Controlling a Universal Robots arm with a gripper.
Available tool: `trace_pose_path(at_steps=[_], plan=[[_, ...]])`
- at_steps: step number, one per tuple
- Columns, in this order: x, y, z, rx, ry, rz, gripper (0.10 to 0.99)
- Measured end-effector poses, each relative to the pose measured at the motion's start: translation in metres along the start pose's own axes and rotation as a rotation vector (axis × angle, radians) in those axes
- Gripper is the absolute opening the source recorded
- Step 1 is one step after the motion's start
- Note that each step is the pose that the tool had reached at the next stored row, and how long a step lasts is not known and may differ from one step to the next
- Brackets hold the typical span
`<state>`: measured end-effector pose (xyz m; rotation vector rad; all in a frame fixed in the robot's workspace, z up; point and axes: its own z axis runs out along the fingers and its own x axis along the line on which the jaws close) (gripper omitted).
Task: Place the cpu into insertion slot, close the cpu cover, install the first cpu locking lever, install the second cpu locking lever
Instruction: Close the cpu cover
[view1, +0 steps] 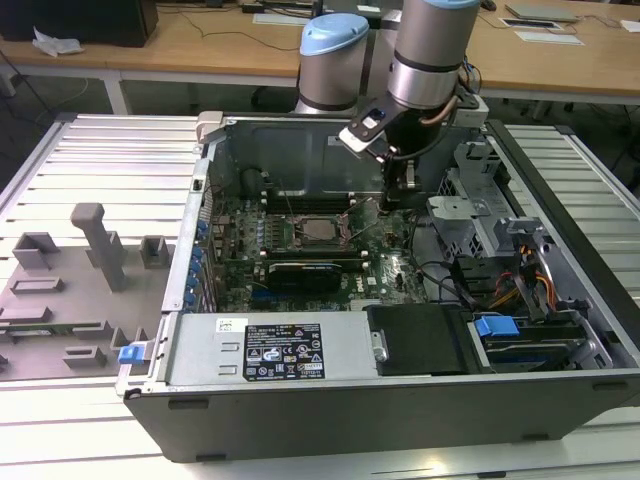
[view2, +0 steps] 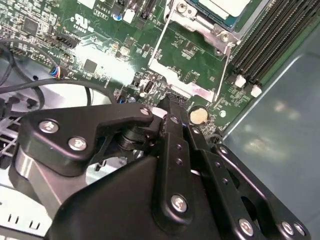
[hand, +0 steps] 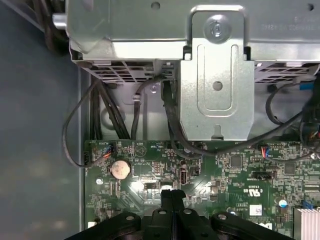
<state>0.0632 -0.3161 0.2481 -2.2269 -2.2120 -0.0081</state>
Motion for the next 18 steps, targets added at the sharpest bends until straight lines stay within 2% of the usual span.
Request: trace_pose_path(at_steps=[4, 6, 8, 11, 14, 17, 18], plan=[[0.0, 0.0001, 0.0025, 0.003, -0.0001, 0.0, 0.106], [0.0, 0.0008, 0.0029, 0.051, 0.0002, 0.0, 0.106], [0.0001, 0.0, 0.003, 0.051, 0.0004, 0.0, 0.106], [0.0008, -0.0114, 0.0029, 0.047, 0.0002, 0.0, 0.106], [0.0016, -0.0289, 0.0029, 0.042, 0.0003, 0.0, 0.106], [0.0018, -0.0434, 0.0029, 0.038, 0.0003, 0.0, 0.106], [0.0018, -0.0463, 0.0028, 0.037, 0.0003, 0.0, 0.106]])
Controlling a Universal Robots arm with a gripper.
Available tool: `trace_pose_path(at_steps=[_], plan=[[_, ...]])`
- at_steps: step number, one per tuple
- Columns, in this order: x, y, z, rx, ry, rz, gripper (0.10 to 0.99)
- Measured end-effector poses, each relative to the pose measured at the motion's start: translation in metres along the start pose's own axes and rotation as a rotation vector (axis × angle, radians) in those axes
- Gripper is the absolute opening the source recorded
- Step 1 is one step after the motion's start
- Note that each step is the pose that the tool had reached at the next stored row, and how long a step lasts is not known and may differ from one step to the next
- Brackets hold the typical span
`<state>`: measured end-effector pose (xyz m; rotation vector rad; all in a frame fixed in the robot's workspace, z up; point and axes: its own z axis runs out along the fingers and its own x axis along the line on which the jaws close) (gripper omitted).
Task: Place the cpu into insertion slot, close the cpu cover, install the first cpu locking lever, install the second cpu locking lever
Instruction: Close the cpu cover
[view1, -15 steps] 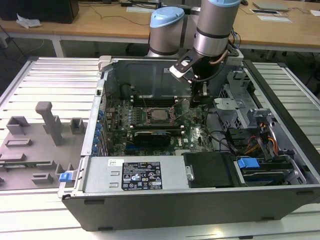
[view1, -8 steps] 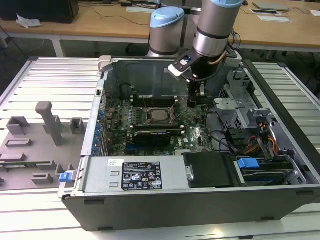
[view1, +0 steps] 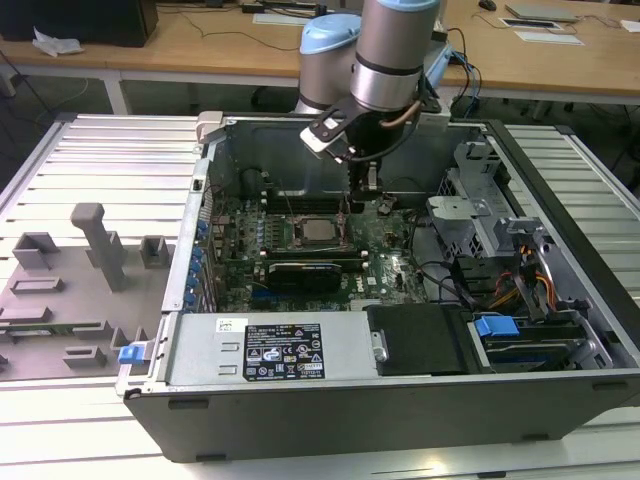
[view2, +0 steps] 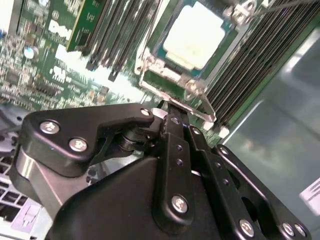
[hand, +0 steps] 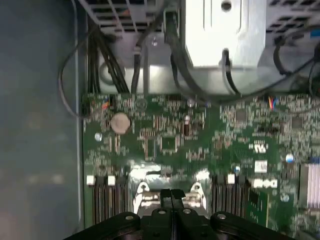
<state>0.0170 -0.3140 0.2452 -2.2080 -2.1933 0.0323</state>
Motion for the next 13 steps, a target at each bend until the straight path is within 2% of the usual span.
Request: trace_pose_path(at_steps=[5, 8, 10, 12, 13], plan=[[0.0, -0.0144, 0.0005, -0.003, 0.0001, 0.0, 0.106], [0.0, -0.0252, 0.0011, -0.01, 0.0002, 0.0, 0.106], [-0.0001, -0.0386, 0.0023, -0.025, 0.0003, 0.0, 0.106], [-0.0002, -0.0462, 0.0034, -0.033, 0.0005, 0.0, 0.106], [-0.0002, -0.051, 0.0047, -0.033, 0.0004, 0.0, 0.106]])
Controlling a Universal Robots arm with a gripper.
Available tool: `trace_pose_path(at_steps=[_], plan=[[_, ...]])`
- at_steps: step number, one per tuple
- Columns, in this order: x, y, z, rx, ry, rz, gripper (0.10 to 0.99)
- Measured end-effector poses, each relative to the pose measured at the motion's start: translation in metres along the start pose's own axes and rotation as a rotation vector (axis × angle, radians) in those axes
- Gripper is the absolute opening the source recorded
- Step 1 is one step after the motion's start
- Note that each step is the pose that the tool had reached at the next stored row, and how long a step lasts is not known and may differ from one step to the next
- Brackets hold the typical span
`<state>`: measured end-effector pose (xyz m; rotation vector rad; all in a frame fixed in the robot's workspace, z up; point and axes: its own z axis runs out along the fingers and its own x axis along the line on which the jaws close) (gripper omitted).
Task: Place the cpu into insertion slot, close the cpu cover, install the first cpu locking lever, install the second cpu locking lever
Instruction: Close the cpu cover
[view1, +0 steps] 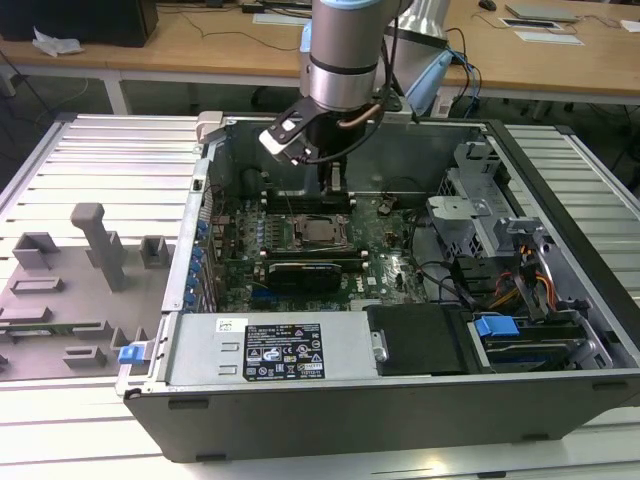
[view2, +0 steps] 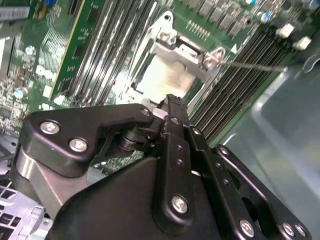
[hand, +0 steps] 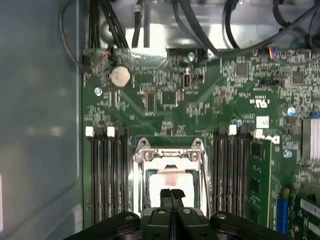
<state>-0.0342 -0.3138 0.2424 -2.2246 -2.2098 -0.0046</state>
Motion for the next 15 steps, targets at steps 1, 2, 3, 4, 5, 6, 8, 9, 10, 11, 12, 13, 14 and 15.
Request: trace_pose_path(at_steps=[1, 2, 3, 4, 5, 6, 8, 9, 10, 11, 12, 13, 14, 15], plan=[[-0.0003, -0.0029, 0.0017, 0.0, 0.0, 0.0, 0.106], [-0.0012, -0.0054, 0.0043, 0.0, -0.0001, 0.0, 0.106], [-0.0023, -0.0065, 0.008, 0.0, 0.0, 0.0, 0.106], [-0.0032, -0.0076, 0.0112, 0.0, -0.0001, 0.0, 0.106], [-0.0033, -0.0078, 0.0123, 0.0, 0.0, 0.0, 0.106], [-0.0034, -0.0078, 0.0123, 0.0, -0.0002, 0.0, 0.106], [-0.0033, -0.0078, 0.0124, 0.0, -0.0001, 0.0, 0.106], [-0.0033, -0.0078, 0.0124, 0.0, -0.0001, -0.006, 0.106], [-0.0033, -0.0079, 0.0124, 0.0, -0.0001, -0.02, 0.106], [-0.0033, -0.0079, 0.0124, 0.0, -0.0002, -0.045, 0.106], [-0.0033, -0.0079, 0.0125, 0.0, -0.0004, -0.077, 0.106], [-0.0033, -0.0079, 0.0125, 0.001, -0.0005, -0.094, 0.106], [-0.0033, -0.0079, 0.0125, 0.001, -0.0005, -0.114, 0.106], [-0.0033, -0.0079, 0.0126, 0.001, -0.0007, -0.141, 0.106]])
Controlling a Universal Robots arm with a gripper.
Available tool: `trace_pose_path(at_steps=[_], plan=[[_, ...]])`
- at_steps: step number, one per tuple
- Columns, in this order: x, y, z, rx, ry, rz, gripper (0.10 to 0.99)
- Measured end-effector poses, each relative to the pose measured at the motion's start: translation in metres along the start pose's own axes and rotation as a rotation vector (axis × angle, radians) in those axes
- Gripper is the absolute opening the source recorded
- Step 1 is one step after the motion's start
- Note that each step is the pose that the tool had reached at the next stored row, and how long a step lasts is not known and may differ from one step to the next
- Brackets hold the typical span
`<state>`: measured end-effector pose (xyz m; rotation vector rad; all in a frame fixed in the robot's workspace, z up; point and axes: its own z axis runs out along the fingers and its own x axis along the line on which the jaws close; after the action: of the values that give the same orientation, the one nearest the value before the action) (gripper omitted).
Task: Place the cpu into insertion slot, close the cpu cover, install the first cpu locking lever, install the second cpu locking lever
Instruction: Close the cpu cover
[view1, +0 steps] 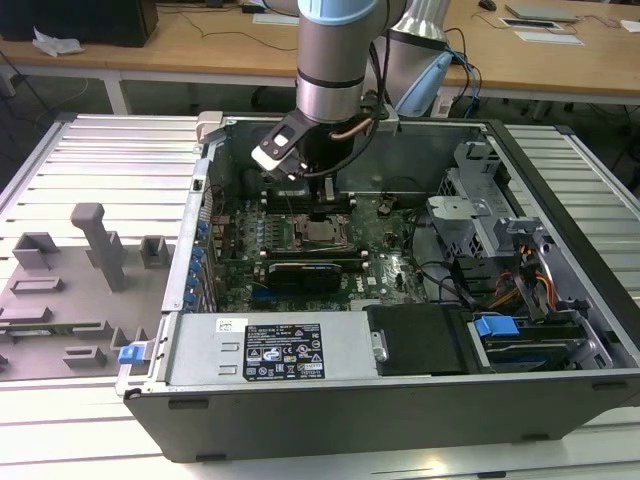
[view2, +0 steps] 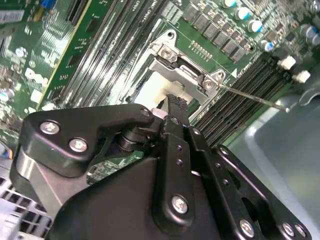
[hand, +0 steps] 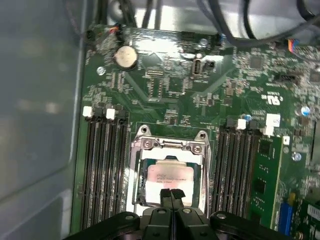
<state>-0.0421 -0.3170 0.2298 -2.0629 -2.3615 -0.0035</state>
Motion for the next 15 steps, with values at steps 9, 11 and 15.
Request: trace_pose_path(at_steps=[9, 11, 15], plan=[[0.0, 0.0, 0.0006, 0.004, -0.0112, -0.339, 0.106], [0.0, 0.0, 0.0006, 0.004, -0.0125, -0.377, 0.106], [0.0, 0.0, 0.0007, 0.005, -0.0148, -0.459, 0.106]])
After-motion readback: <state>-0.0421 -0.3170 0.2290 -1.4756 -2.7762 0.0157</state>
